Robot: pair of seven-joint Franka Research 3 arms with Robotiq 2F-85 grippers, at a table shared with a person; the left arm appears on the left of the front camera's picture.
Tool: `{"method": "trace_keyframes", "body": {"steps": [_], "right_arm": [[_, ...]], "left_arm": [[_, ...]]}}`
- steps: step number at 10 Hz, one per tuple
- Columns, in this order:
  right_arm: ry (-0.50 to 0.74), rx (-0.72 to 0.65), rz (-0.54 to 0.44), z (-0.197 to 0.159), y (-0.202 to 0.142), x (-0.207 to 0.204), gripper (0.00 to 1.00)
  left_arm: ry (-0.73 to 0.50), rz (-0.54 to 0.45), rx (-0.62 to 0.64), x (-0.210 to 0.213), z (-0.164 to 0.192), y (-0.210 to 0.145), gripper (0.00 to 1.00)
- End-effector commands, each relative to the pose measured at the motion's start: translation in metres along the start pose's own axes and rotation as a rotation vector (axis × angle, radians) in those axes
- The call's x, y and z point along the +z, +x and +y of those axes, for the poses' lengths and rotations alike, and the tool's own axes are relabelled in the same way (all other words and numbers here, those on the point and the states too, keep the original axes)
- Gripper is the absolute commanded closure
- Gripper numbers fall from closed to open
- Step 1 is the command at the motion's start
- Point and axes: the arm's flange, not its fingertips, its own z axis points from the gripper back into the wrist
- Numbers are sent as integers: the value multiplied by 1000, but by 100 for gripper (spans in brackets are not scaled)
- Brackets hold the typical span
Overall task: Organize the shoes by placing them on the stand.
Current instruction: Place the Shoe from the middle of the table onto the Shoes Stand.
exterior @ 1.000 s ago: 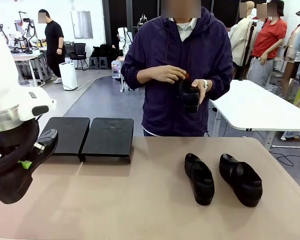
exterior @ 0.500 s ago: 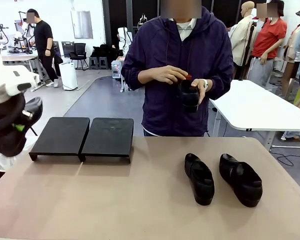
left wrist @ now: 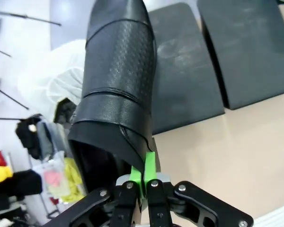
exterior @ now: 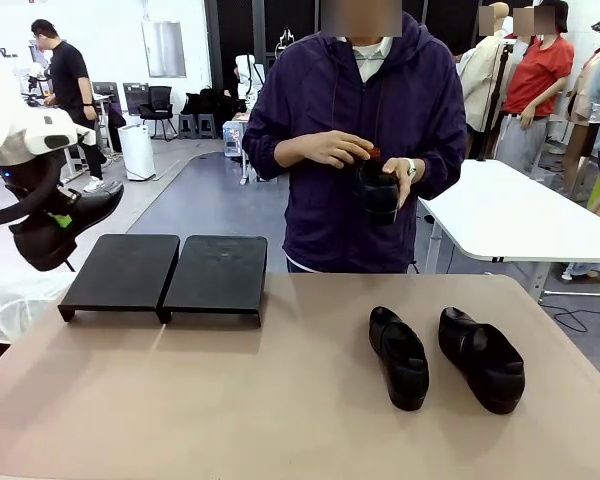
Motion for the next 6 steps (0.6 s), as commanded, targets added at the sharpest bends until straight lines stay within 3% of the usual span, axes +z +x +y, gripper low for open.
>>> {"method": "trace_keyframes", "body": {"steps": [1,4,6], "right_arm": [[-5,7,6,-1,1,3,0],[-5,7,6,-1,1,3,0],[-5,7,6,-1,1,3,0]], "left_arm": [[35,-22,-42,2,-7,-9,100],[0,9,-10,-2,-4,-1,100],[-37,-83,191,-38,-14,6,100]]}}
